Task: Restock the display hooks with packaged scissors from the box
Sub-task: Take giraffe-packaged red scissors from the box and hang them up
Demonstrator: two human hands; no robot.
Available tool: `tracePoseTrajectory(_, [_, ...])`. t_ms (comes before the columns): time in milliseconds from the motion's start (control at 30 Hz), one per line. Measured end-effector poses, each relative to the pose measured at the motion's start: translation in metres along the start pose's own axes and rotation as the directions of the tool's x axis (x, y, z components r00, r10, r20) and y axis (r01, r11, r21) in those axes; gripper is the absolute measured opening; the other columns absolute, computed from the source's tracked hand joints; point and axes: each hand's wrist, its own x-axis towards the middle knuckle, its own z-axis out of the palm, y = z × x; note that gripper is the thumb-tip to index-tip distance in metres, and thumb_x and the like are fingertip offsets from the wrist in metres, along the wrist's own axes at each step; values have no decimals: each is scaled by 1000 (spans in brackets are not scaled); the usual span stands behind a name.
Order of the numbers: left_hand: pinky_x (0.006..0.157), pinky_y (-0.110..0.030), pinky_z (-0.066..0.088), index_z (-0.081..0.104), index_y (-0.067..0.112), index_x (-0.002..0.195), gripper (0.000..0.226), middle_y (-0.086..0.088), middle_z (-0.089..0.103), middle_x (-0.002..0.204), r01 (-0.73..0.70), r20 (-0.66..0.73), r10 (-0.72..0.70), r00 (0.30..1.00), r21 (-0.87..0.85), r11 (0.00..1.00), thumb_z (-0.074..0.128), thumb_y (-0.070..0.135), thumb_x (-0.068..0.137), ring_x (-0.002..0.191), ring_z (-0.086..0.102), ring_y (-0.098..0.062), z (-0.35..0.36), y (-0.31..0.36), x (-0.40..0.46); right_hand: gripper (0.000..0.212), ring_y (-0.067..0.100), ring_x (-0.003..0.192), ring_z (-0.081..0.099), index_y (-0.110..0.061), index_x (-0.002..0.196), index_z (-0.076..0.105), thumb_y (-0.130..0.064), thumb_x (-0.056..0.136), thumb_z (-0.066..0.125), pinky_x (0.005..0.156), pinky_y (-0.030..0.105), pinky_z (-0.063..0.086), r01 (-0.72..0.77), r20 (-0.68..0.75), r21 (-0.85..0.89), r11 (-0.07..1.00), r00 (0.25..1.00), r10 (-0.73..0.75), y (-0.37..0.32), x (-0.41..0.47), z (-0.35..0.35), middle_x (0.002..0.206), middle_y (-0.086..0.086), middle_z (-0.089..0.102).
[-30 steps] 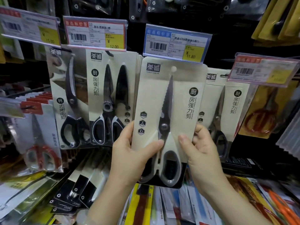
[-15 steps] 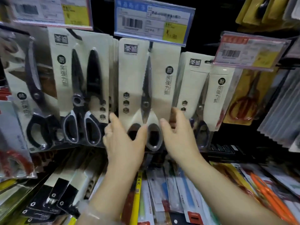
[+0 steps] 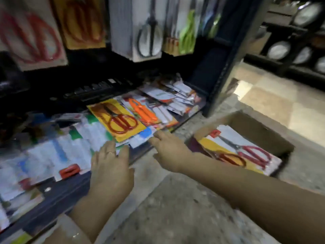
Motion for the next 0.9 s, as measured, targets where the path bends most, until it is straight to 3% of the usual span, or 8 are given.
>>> tracePoseTrajectory(100, [117, -40, 12, 20, 21, 148, 66, -12, 4, 159, -197, 96, 202, 975, -62, 978, 48, 43, 92, 146, 8, -30, 13, 81, 17, 43, 36, 115, 46, -6, 126, 46, -22, 88, 57, 89, 41, 42, -163, -8, 26, 986, 987, 163, 81, -35, 7, 127, 17, 46])
tracePoseTrajectory(167, [117, -38, 11, 20, 22, 148, 64, -11, 4, 159, -276, 93, 286, 954, -111, 955, 47, 40, 93, 146, 7, -29, 20, 129, 28, 38, 37, 110, 49, -6, 119, 52, -25, 87, 57, 86, 38, 40, -262, -14, 60, 963, 965, 263, 123, -55, 10, 118, 19, 51])
tracePoseTrajectory(267, [115, -36, 14, 25, 19, 146, 60, -10, 12, 158, -344, 60, 352, 934, -114, 932, 47, 35, 92, 145, 12, -27, 30, 185, 43, 45, 34, 117, 44, -8, 127, 48, -33, 90, 55, 94, 37, 38, -378, 43, 86, 922, 926, 376, 173, -74, 17, 126, 17, 48])
tracePoseTrajectory(433, [116, -38, 12, 35, 19, 138, 49, -11, 17, 156, -324, 134, 338, 932, -110, 939, 47, 30, 92, 146, 10, -27, 53, 241, 64, 64, 32, 120, 43, -11, 130, 46, -59, 87, 45, 98, 42, 43, -505, 224, 149, 850, 855, 468, 236, -86, 35, 134, 15, 43])
tracePoseTrajectory(600, [114, -38, 19, 35, 19, 138, 50, -11, 22, 153, -302, 211, 313, 926, -84, 950, 50, 28, 91, 143, 17, -29, 71, 270, 84, 52, 30, 122, 44, -13, 131, 44, -43, 89, 54, 98, 40, 46, -535, 345, 179, 825, 820, 457, 279, -91, 68, 134, 13, 46])
tracePoseTrajectory(667, [111, -37, 24, 34, 20, 140, 52, -9, 27, 150, -299, 243, 310, 919, -79, 951, 51, 29, 91, 140, 22, -28, 78, 278, 88, 56, 29, 121, 44, -13, 129, 45, -47, 87, 56, 97, 40, 45, -550, 370, 202, 810, 809, 457, 288, -93, 79, 130, 13, 48])
tracePoseTrajectory(767, [104, -37, 32, 34, 22, 141, 53, -6, 29, 148, -262, 275, 283, 919, -111, 959, 50, 32, 92, 135, 27, -27, 86, 287, 91, 63, 22, 100, 50, -11, 115, 53, -59, 76, 63, 82, 33, 47, -584, 376, 270, 766, 796, 474, 297, -91, 89, 115, 11, 53])
tracePoseTrajectory(900, [105, -34, 31, 38, 24, 138, 47, -4, 25, 151, -192, 315, 250, 915, -203, 960, 51, 31, 93, 137, 23, -25, 90, 293, 92, 49, 14, 74, 48, -11, 90, 57, -55, 73, 68, 60, 24, 40, -620, 394, 285, 731, 771, 500, 301, -87, 89, 99, 7, 50])
